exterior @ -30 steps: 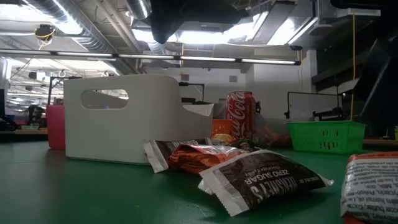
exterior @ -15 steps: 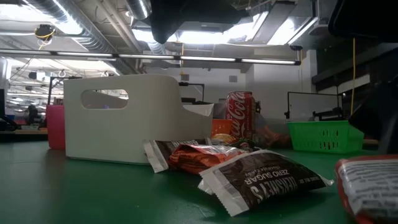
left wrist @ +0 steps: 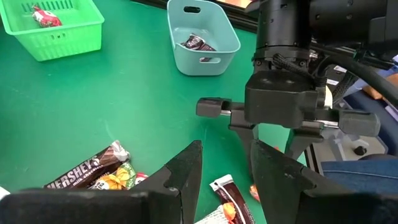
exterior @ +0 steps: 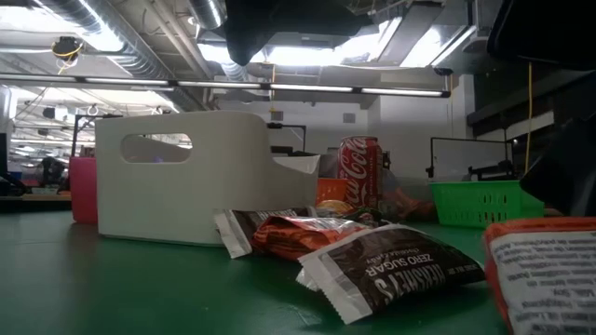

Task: Sort candy
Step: Put the orange candy into the black bin

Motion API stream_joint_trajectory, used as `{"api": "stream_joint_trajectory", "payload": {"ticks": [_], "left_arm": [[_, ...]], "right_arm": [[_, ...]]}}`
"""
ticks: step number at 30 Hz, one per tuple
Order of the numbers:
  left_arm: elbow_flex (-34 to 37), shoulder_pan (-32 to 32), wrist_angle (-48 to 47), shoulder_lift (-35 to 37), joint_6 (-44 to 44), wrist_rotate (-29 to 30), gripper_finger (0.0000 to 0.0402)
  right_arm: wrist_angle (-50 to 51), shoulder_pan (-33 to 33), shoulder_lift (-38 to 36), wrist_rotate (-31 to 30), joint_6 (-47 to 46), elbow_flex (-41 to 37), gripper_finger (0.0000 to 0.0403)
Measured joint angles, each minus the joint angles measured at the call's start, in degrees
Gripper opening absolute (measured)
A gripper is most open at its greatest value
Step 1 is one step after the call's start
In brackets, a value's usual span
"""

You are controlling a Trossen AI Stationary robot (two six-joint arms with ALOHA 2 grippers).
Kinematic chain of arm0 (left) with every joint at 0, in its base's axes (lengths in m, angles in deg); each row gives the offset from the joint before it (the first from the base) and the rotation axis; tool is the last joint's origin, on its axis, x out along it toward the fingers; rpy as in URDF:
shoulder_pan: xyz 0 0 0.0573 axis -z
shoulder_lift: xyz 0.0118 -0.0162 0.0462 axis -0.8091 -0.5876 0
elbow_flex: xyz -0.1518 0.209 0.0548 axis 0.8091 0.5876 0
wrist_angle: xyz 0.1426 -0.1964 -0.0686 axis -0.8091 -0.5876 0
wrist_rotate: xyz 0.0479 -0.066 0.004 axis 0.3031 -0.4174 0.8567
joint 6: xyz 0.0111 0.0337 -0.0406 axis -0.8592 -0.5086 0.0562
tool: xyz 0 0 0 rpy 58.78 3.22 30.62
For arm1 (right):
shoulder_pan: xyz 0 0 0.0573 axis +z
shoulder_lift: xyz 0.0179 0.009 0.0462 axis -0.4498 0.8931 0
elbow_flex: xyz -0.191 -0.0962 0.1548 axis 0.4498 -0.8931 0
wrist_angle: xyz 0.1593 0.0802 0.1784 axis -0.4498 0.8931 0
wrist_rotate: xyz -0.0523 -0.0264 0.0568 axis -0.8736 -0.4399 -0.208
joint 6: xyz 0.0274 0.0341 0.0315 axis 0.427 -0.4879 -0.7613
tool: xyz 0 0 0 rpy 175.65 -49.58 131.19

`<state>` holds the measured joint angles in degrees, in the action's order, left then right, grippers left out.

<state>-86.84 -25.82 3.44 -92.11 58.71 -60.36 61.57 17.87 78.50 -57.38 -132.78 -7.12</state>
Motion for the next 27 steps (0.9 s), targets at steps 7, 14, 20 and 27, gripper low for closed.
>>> {"api": "stream_joint_trajectory", "payload": {"ticks": [7, 14, 20, 27], "left_arm": [[0.0, 0.0, 0.0, 0.0, 0.0, 0.0, 0.0126], [0.0, 0.0, 0.0, 0.0, 0.0, 0.0, 0.0126], [0.0, 0.0, 0.0, 0.0, 0.0, 0.0, 0.0126], [0.0, 0.0, 0.0, 0.0, 0.0, -0.2, 0.0126]], "right_arm": [[-0.7, 0.0, 0.1, 0.2, 0.0, 0.0, 0.0080], [2.6, -0.5, -3.0, 2.9, 0.2, -0.1, 0.0066], [9.8, -2.3, -9.7, 4.7, 2.1, -0.1, 0.0065], [24.8, -6.6, -22.6, 4.6, 9.8, -0.1, 0.0065]]}}
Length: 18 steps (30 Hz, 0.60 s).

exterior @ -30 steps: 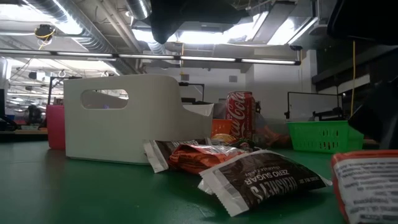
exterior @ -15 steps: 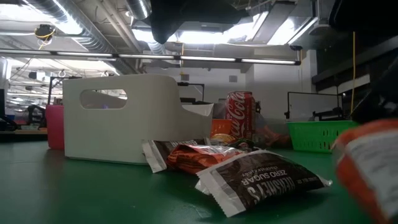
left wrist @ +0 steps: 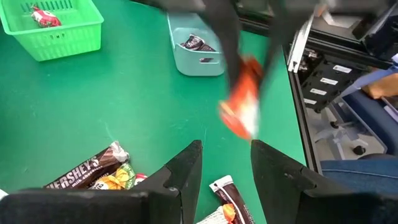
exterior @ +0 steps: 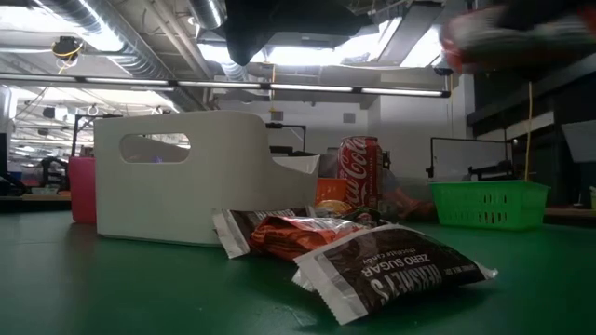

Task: Sort candy
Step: Put the orange candy into the black bin

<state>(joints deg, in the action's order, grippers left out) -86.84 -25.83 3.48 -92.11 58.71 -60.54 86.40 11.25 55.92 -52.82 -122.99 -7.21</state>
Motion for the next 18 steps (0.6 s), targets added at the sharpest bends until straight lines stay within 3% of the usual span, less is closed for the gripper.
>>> {"api": "stream_joint_trajectory", "payload": {"ticks": [5, 13, 18], "left_arm": [[0.0, 0.0, 0.1, 0.0, 0.0, 0.0, 0.0126], [0.0, 0.0, 0.2, 0.0, 0.0, 0.0, 0.0126], [0.0, 0.0, 0.2, 0.0, 0.0, 0.0, 0.0126]], "right_arm": [[13.8, -4.9, -9.5, -5.7, 6.1, 0.0, 0.0065], [30.4, -17.5, -20.0, -24.6, 14.5, 0.0, 0.0065], [33.4, -29.1, -21.7, -28.1, 21.3, 0.0, 0.0065]]}}
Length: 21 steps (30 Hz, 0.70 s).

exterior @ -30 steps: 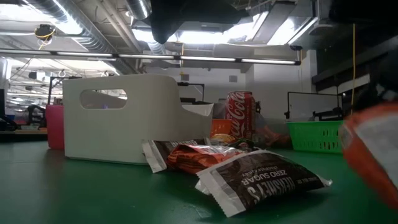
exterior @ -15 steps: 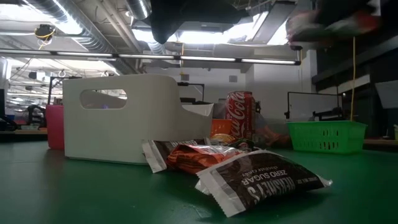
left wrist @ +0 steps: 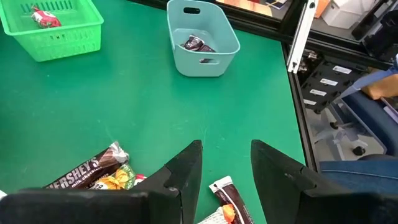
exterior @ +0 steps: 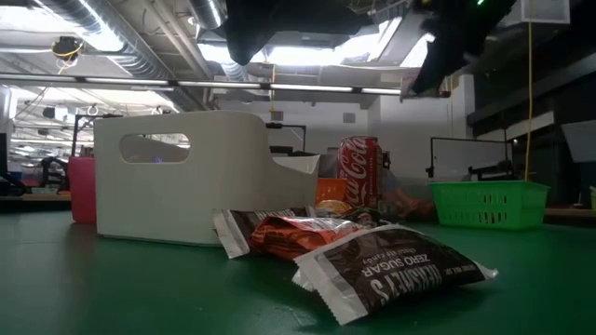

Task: Sort candy
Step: Put the orange candy into the black bin

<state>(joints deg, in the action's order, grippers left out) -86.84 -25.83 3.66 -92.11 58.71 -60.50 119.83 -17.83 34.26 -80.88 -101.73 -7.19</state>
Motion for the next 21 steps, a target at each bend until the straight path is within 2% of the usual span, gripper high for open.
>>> {"api": "stream_joint_trajectory", "payload": {"ticks": [5, 10, 16, 21], "left_arm": [[0.0, 0.0, -0.1, 0.0, 0.0, 0.0, 0.0126], [0.0, 0.0, -0.3, 0.0, 0.0, -0.6, 0.0126], [0.0, 0.0, -0.7, 0.0, 0.0, -5.0, 0.0126], [0.0, 0.1, -0.8, 0.0, 0.0, -5.4, 0.0126]], "right_arm": [[-0.2, -11.3, 1.4, 3.8, 1.3, 0.0, 0.0065], [0.1, -19.6, 2.9, 9.3, 2.4, 0.0, 0.0065], [0.0, -25.5, 4.4, 10.7, 2.6, 0.0, 0.0065], [0.0, -28.8, 4.8, 10.7, 5.5, 0.0, 0.0065]]}}
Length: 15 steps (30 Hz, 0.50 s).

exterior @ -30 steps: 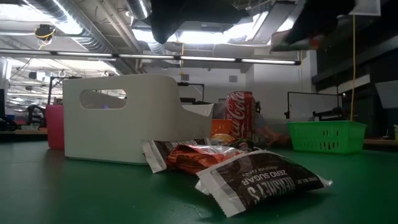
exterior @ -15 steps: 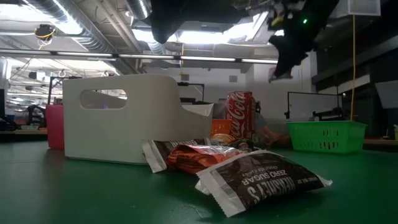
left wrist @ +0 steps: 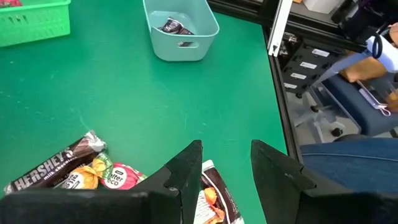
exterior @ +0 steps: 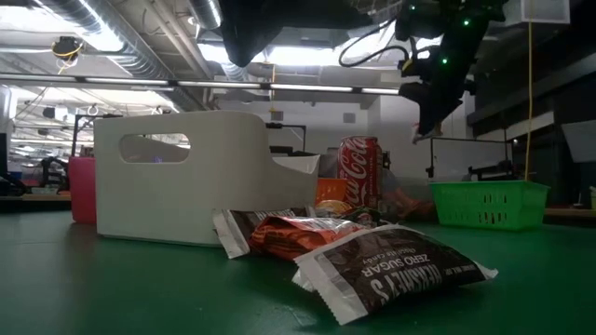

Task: Sort candy
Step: Put the orange candy into the black bin

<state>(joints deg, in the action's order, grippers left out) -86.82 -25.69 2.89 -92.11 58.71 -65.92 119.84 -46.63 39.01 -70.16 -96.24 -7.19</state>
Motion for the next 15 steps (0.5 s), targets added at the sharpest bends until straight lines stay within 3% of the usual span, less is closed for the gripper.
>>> {"api": "stream_joint_trajectory", "payload": {"ticks": [5, 15], "left_arm": [[0.0, 0.1, -0.3, 0.0, -0.6, 0.0, 0.0126], [0.0, 3.3, -0.3, 0.0, -7.5, 4.7, 0.0126]], "right_arm": [[0.0, -2.0, 0.0, 0.0, 0.0, 0.0, 0.0079], [-0.1, -2.7, 0.0, 0.0, 0.0, 0.0, 0.0175]]}}
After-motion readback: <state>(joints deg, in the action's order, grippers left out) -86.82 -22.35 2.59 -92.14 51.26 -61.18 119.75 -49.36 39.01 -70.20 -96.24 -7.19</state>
